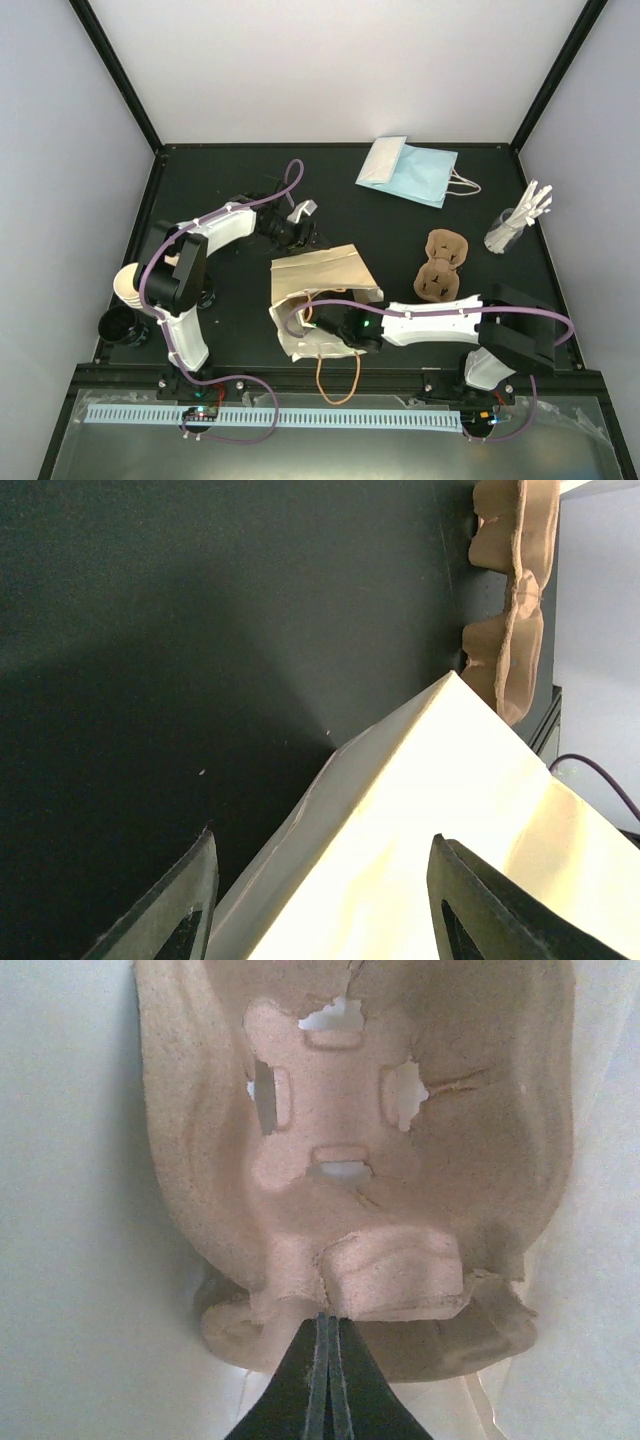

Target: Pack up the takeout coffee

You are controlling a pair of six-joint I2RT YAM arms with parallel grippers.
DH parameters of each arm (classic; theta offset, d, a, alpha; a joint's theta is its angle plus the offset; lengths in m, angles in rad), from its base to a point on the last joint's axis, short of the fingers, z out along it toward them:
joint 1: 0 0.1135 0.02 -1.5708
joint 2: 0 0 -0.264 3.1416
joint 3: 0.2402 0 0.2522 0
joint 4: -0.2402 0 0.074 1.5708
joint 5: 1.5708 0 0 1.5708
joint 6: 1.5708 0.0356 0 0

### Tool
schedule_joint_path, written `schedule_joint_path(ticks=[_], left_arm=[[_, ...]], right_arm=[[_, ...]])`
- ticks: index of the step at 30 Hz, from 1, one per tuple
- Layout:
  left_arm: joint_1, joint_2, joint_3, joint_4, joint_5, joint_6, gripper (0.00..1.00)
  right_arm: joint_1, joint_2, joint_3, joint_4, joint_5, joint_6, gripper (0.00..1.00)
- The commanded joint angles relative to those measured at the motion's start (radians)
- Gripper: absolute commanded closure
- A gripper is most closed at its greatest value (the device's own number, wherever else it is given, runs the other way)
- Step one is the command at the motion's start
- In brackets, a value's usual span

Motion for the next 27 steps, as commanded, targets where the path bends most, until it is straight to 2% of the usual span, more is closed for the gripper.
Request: schedule_joint_path(ticks=[1, 27], left_arm=[[-0.013, -0.038, -0.004, 0.004, 0.038, 0.008, 0.41], [-0.034, -0.036, -0.020, 0.012, 0.050, -0.001, 0.44]], right_arm=[[-0.017, 0.029, 0.023, 0.039, 0.016, -0.018, 0.99], [-0.043, 0.062, 0.029, 0.068, -0.021, -0.027, 0.99]])
